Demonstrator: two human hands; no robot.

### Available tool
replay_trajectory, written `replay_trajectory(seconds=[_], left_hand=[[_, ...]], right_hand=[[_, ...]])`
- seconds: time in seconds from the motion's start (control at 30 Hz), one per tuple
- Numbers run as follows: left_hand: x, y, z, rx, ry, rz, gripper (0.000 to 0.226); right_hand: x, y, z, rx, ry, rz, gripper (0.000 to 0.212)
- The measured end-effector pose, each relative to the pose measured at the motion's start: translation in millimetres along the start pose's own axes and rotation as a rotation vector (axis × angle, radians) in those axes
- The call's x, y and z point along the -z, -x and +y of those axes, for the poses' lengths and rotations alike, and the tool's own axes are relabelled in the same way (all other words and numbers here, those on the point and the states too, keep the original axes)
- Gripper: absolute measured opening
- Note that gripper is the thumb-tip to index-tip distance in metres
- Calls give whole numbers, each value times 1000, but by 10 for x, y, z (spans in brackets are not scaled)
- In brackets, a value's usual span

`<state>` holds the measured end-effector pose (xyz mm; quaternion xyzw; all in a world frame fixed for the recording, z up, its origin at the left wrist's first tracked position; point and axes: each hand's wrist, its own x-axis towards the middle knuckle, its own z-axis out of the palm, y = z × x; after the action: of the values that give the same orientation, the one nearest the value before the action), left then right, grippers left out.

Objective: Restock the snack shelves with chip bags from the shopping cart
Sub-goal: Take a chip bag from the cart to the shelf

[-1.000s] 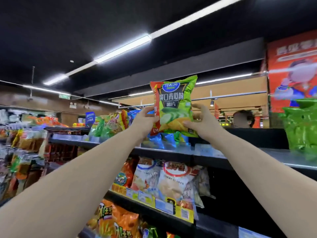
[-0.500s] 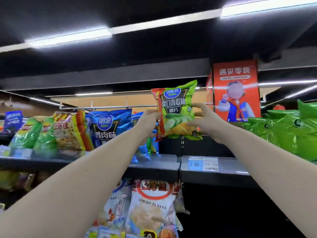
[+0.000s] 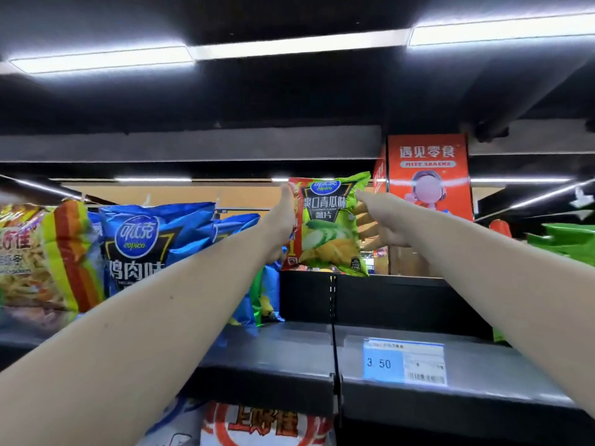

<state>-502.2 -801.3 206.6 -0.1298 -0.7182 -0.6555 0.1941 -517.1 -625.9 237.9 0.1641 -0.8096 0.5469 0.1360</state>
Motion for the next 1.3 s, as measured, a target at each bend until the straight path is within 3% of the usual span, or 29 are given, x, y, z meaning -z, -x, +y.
replay_trajectory(seconds=[0.13, 0.23, 0.47, 0.57, 0.73, 0.87, 1.03, 1.2, 1.3], left_hand=[[-70, -164, -145, 29, -94, -42, 72], [-108, -275, -324, 91, -133, -25, 77], [-17, -416, -451, 154, -61, 121, 63], [-4, -543, -601, 237, -48, 60, 82], [25, -589, -625, 346, -45, 40, 90], [40, -576, -672, 427, -130, -24, 96], [24, -551, -735, 499, -246, -131, 96], [31, -486, -682, 474, -265, -100, 98], [27, -447, -620, 409, -234, -14, 97]], right_hand=[[-65, -164, 85, -43, 35, 2, 53], [-125, -286, 201, -81, 108, -51, 71], [-181, -469, 402, -131, 21, -176, 79], [-228, -528, 566, -158, -40, -196, 81], [-288, -530, 786, -193, -33, -250, 81], [-297, -523, 845, -228, 20, -280, 94], [-292, -490, 861, -229, -23, -256, 89], [-231, -476, 801, -271, 71, -320, 93], [-167, -460, 751, -254, 136, -271, 94]])
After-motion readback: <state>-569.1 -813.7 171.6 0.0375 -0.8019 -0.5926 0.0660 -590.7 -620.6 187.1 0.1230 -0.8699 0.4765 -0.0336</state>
